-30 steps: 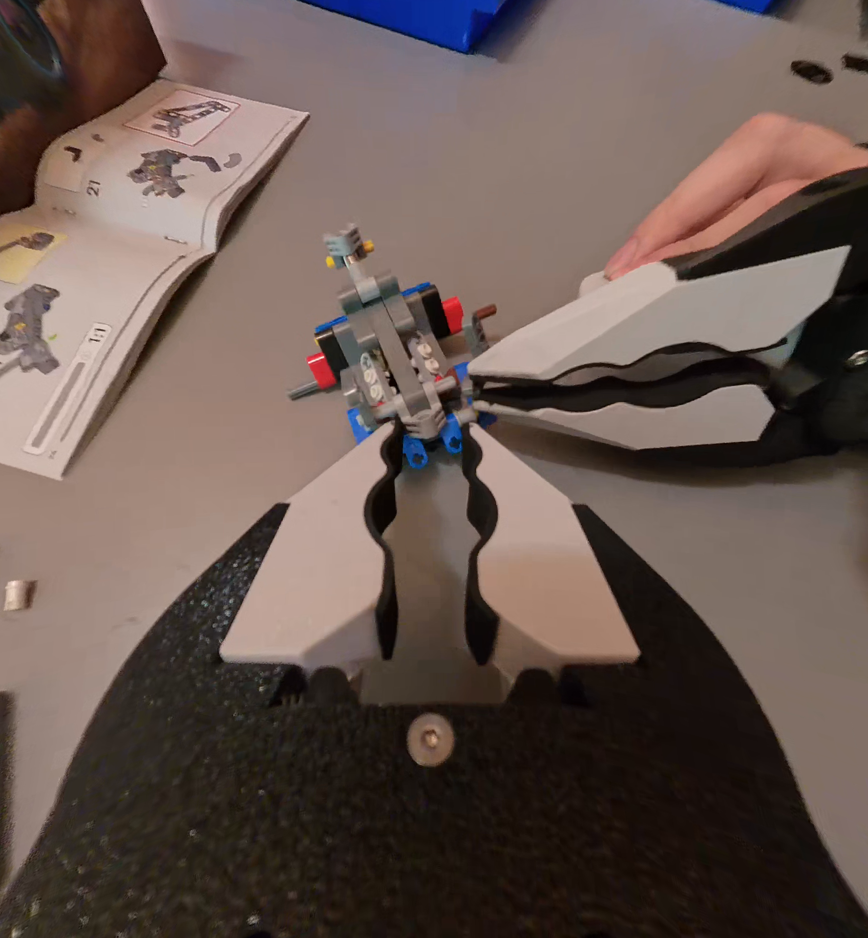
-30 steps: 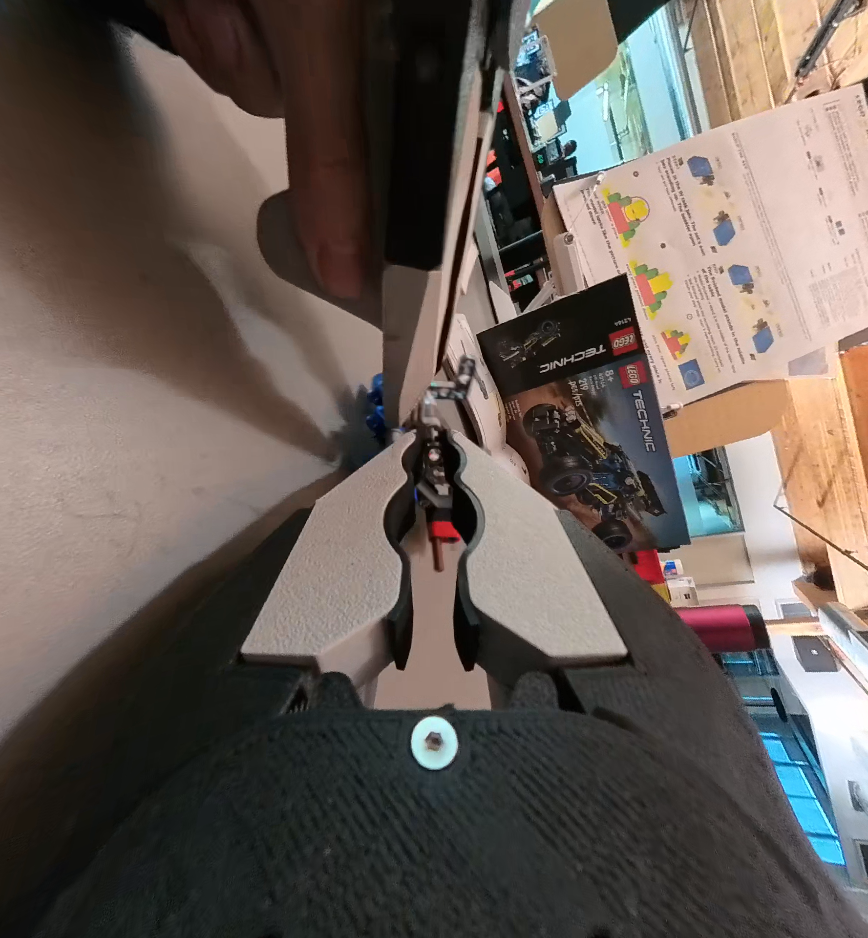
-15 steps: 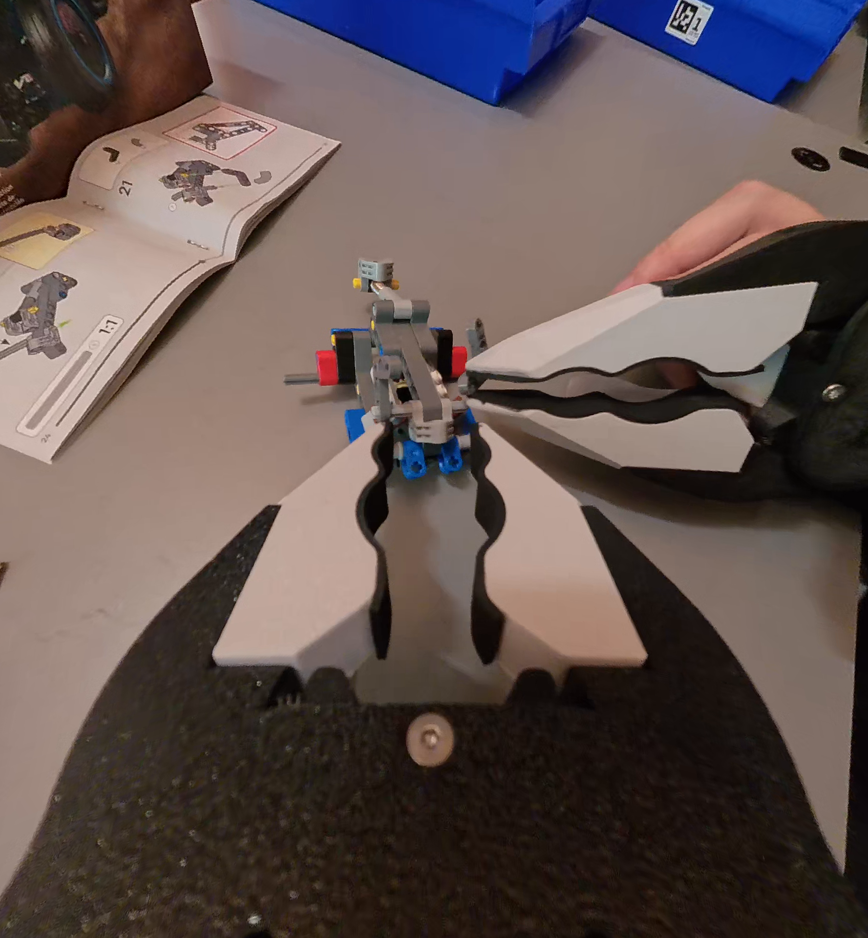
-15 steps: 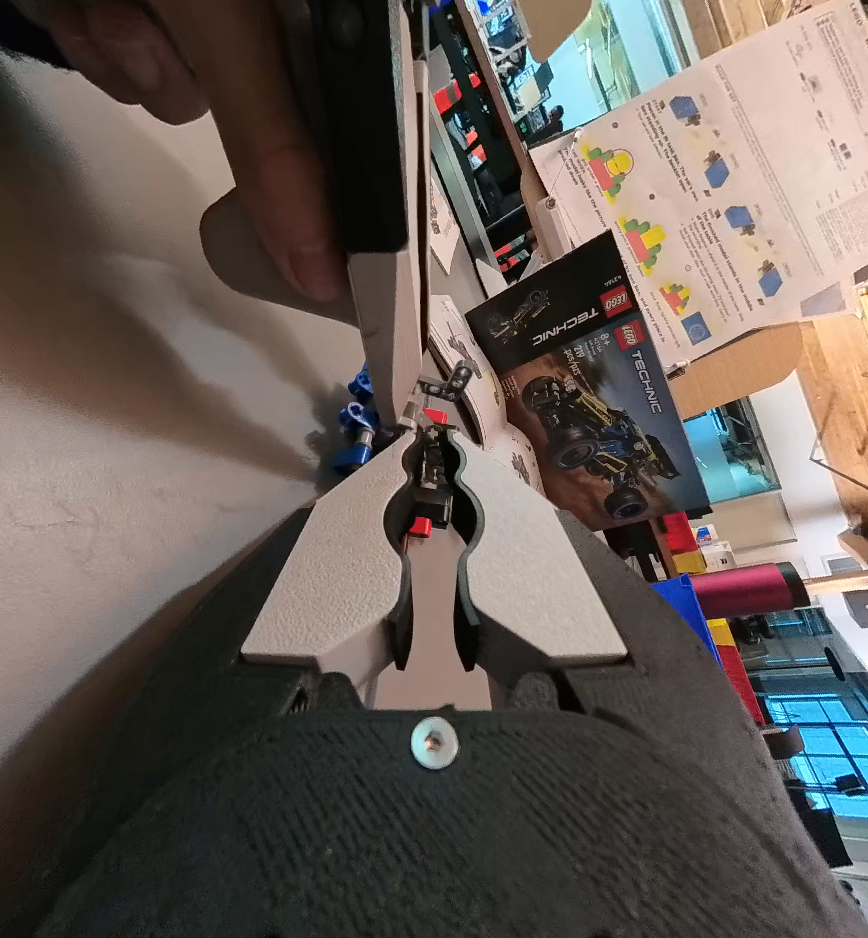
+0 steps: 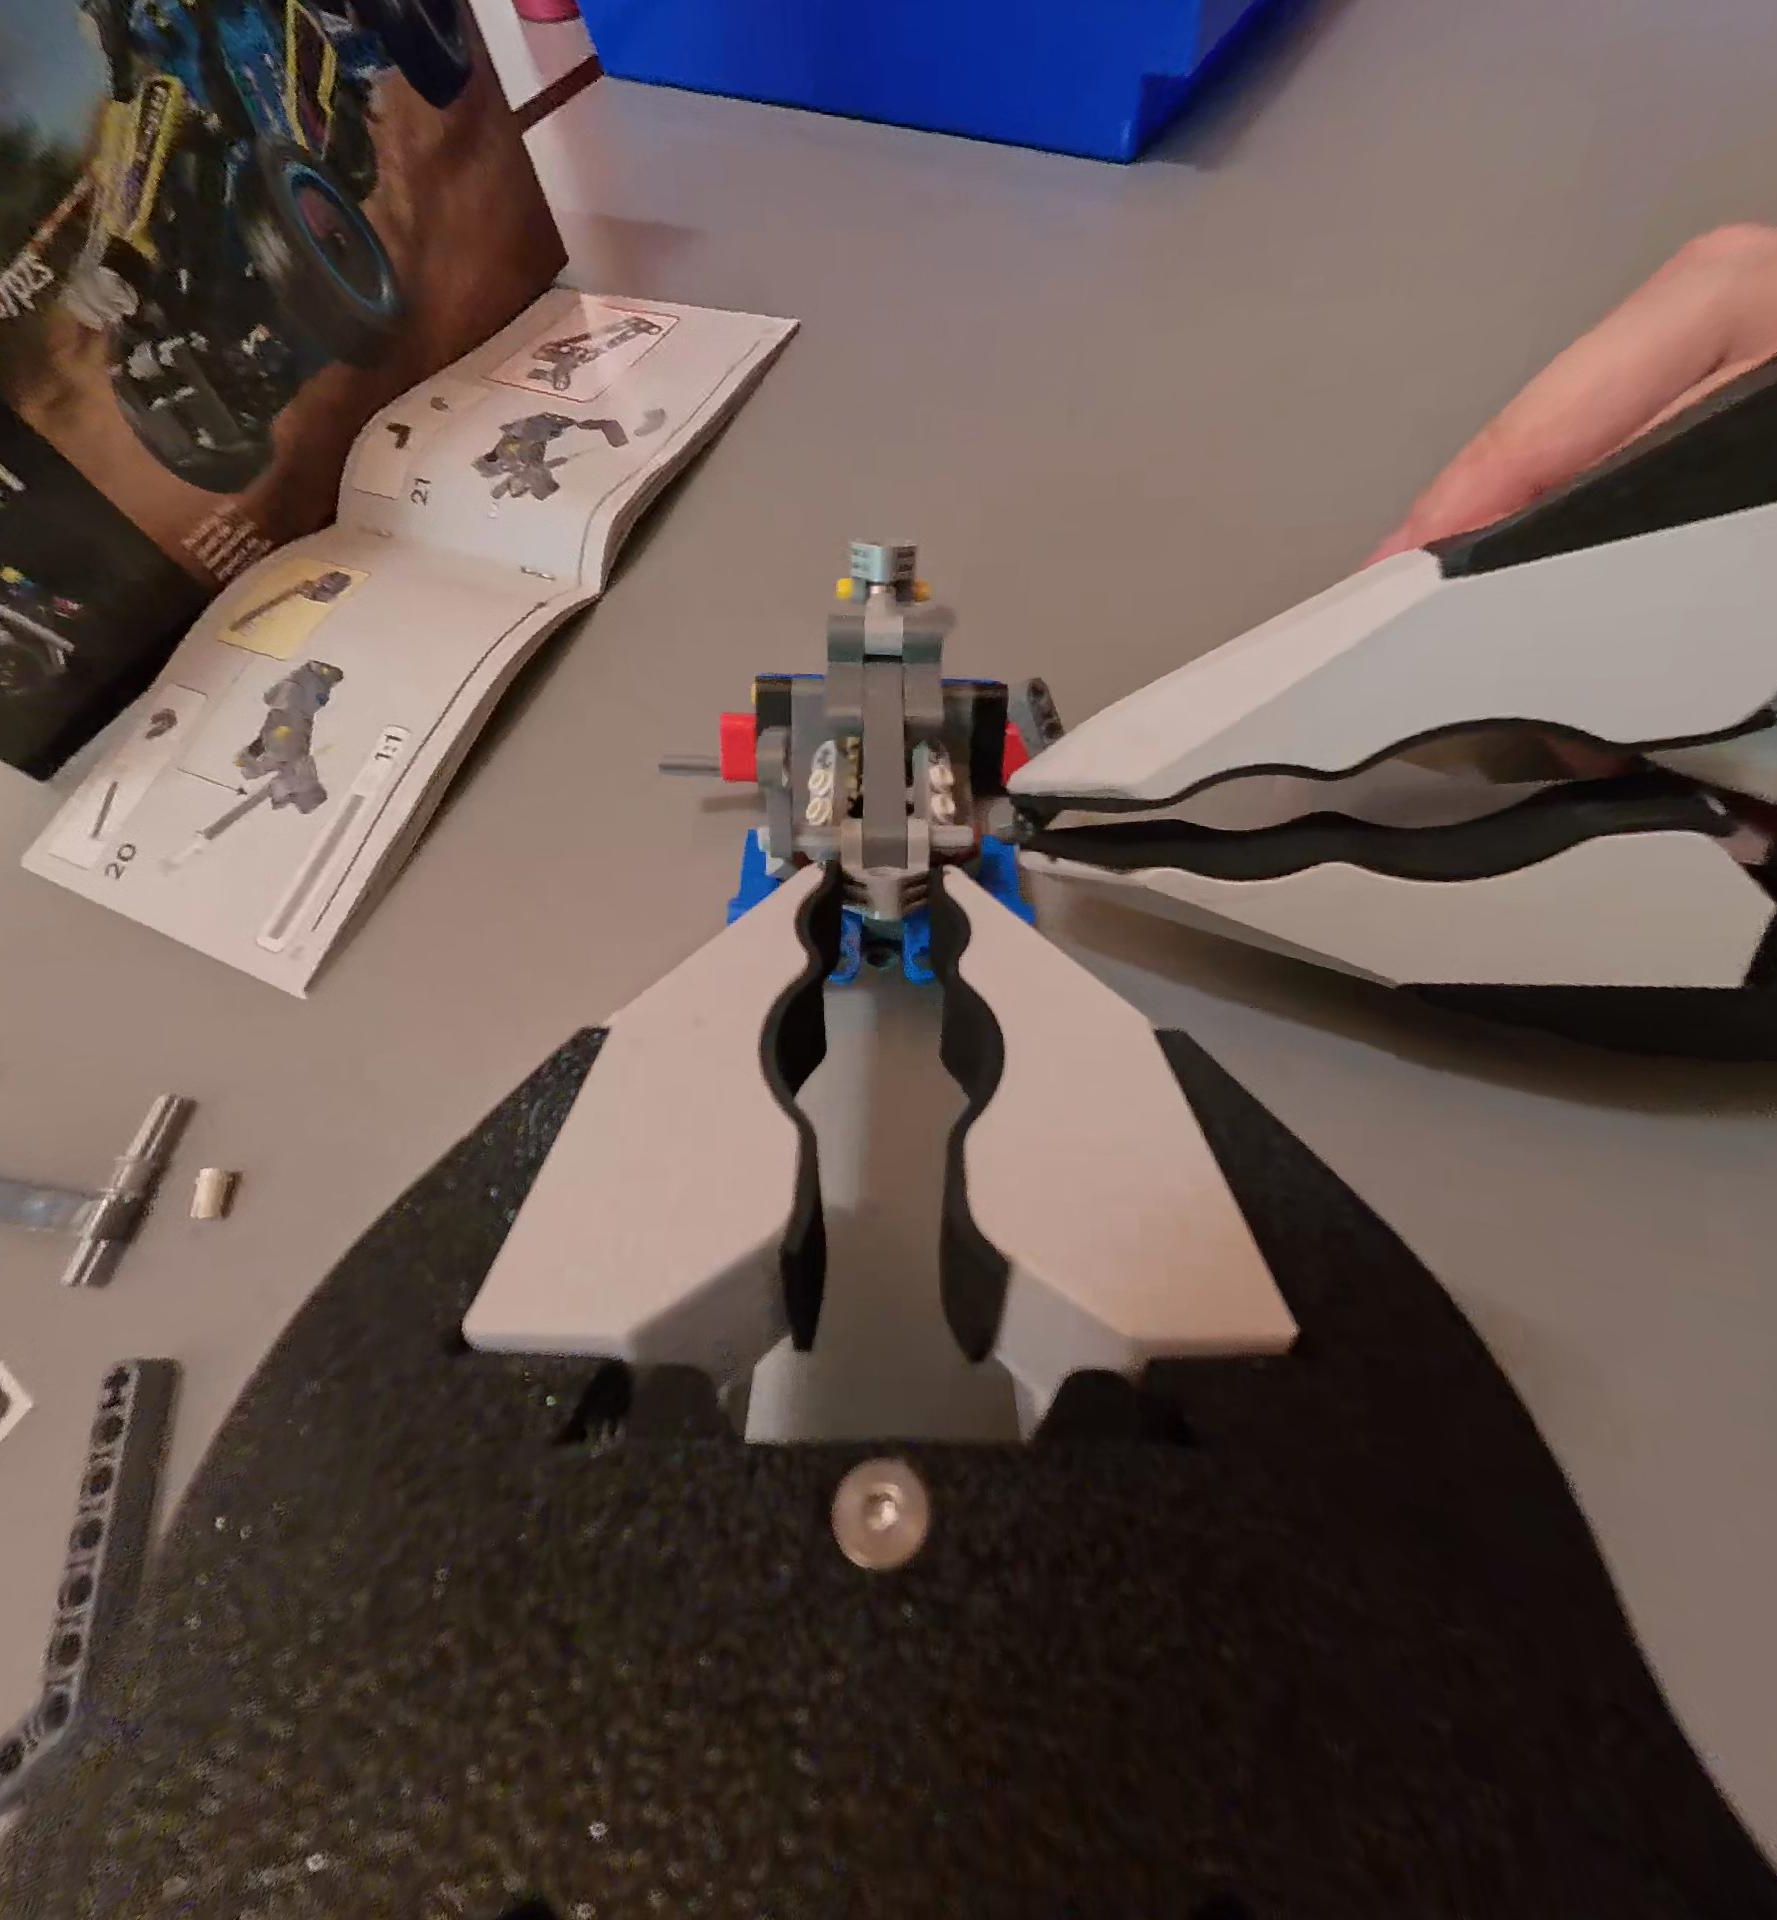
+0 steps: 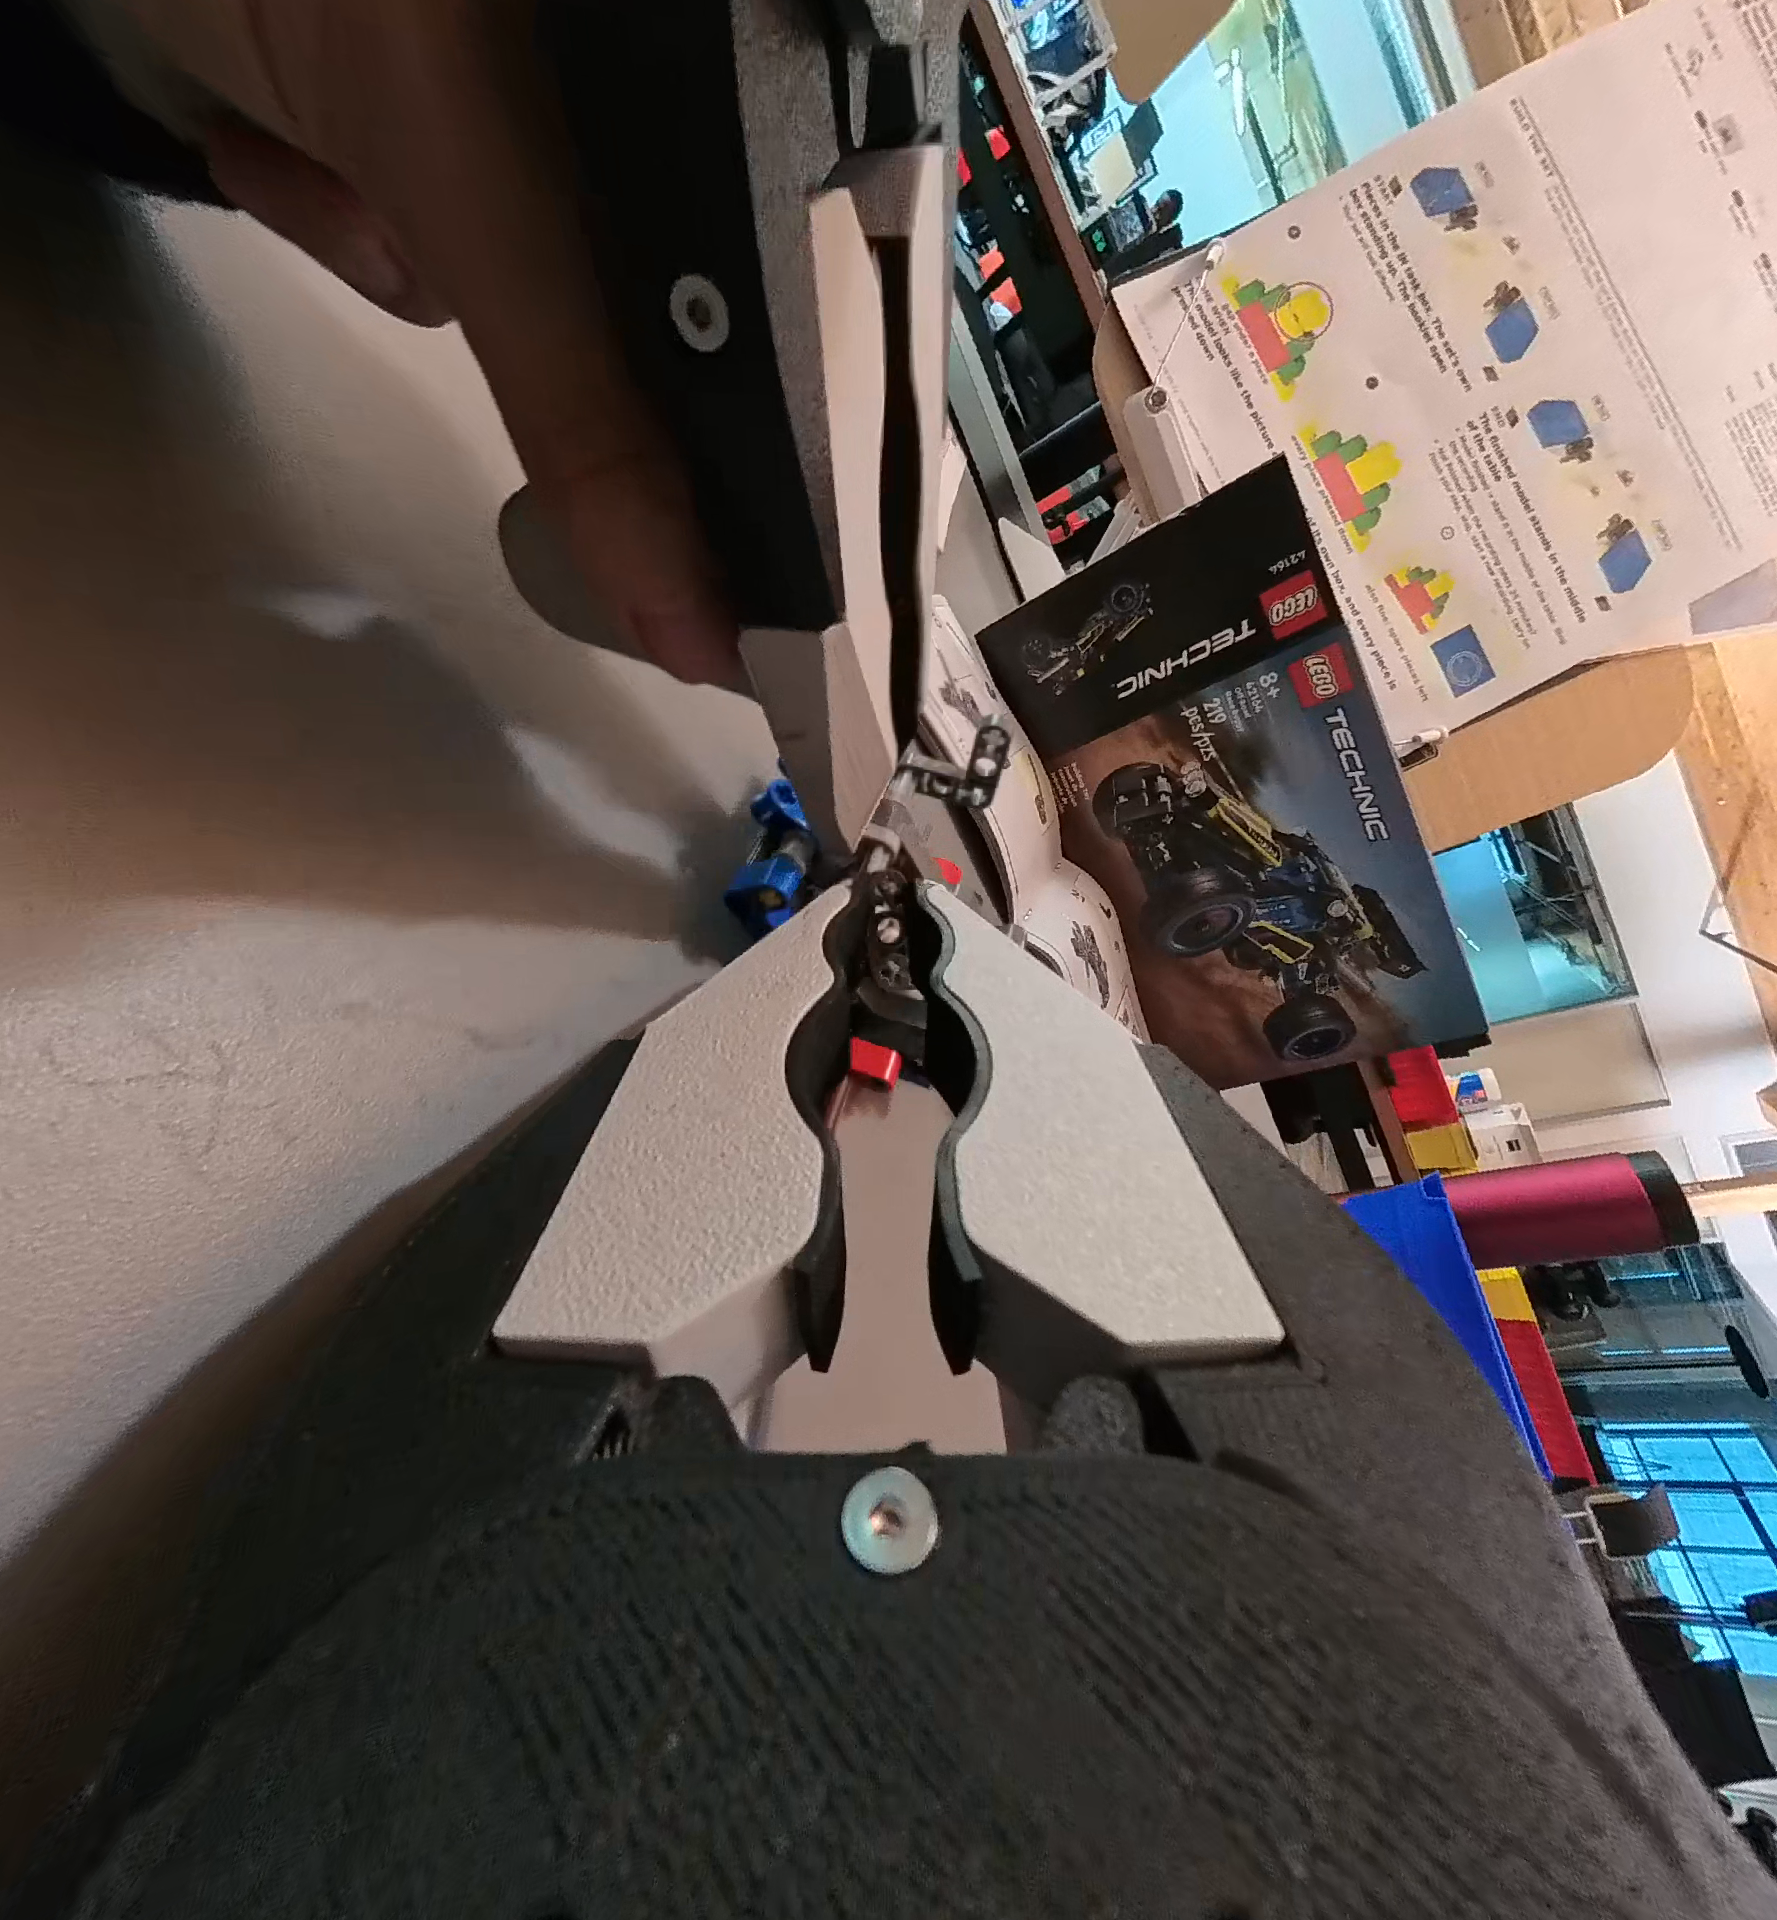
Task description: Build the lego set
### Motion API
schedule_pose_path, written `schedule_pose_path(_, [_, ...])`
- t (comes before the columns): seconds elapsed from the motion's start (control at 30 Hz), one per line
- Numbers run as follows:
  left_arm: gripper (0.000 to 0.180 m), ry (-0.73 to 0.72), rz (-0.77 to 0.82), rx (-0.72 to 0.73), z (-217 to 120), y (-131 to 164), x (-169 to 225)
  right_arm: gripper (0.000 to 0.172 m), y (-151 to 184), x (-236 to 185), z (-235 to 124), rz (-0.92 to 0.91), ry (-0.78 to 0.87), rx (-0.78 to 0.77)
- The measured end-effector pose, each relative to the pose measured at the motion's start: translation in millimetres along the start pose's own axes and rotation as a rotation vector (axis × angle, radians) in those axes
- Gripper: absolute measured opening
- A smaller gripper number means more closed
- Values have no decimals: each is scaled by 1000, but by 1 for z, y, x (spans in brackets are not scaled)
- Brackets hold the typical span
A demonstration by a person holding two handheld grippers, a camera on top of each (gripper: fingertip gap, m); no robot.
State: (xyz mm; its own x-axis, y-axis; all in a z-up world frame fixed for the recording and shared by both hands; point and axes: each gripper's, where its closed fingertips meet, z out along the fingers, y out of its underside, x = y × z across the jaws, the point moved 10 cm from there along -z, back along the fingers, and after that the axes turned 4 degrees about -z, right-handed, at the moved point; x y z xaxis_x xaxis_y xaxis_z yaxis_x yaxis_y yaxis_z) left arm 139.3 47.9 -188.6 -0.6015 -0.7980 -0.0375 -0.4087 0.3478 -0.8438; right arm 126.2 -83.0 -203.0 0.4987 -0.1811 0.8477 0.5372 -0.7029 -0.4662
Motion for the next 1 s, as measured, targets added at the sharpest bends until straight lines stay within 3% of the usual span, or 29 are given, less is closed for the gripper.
schedule_pose_path(0.17, [12, 35, 43, 3, 4, -1, -6, 4, 0, 0, 2, -19, 5, -8])
schedule_pose_path(0.4, [12, 191, -18, -34, -6, -1, -18, 4, -4, -3, 2, -62, 4, 12])
schedule_pose_path(0.73, [12, 246, -55, -80, -7, 1, -22, 4, -9, -9, 3, -121, -13, 5])
schedule_pose_path(1.0, [12, 336, -225, -97, -7, 5, -27, 4, -12, -12, 3, -193, 19, 12])
